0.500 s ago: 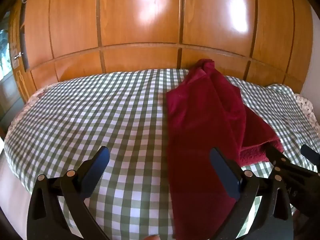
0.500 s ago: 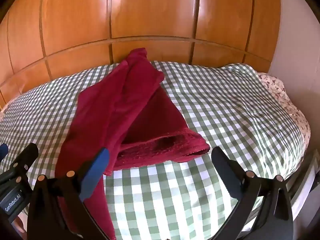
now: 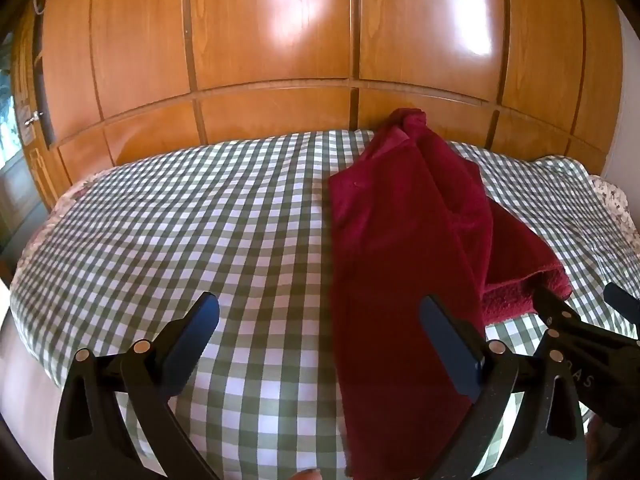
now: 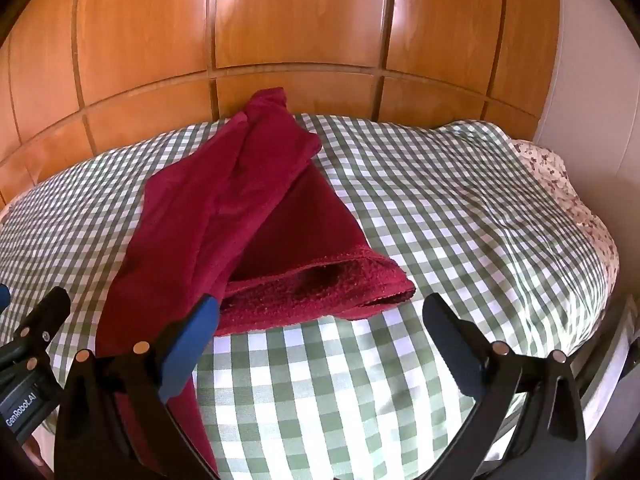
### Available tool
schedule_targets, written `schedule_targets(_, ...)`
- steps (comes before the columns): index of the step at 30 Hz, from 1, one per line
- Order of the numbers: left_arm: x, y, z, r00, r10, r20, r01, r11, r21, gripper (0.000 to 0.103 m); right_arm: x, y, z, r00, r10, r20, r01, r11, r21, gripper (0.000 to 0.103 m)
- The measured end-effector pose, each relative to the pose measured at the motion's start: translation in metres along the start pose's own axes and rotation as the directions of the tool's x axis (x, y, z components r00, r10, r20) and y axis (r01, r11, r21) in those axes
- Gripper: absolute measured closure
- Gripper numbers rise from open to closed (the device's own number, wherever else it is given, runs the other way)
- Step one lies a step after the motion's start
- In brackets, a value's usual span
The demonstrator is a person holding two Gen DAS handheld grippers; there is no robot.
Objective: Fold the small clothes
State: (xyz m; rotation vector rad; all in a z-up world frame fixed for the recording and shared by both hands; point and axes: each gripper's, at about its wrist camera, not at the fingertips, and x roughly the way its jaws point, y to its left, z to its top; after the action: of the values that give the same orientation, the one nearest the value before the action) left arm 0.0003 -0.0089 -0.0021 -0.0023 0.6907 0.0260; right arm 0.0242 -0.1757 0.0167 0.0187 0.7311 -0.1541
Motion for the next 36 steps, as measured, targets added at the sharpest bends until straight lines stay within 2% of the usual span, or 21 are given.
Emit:
schedule_targets(22,0.004,0.002,-0.007,1.000,0.009,-0.011,-0.009,0.999,0.033,0.004,-0.004,0.001,-0.002,1.000,0.005,-0.003,-0.005,1.000,-0.004,0.002)
schedule_targets(36,0.007,-0.004,-0.006,1.000,0.002,-0.017,-0.001,0.998,0.061,0.004,-0.002,-0.025,0.008,1.000,0.024,-0.006,-0.023,0.998,0.055,0.002)
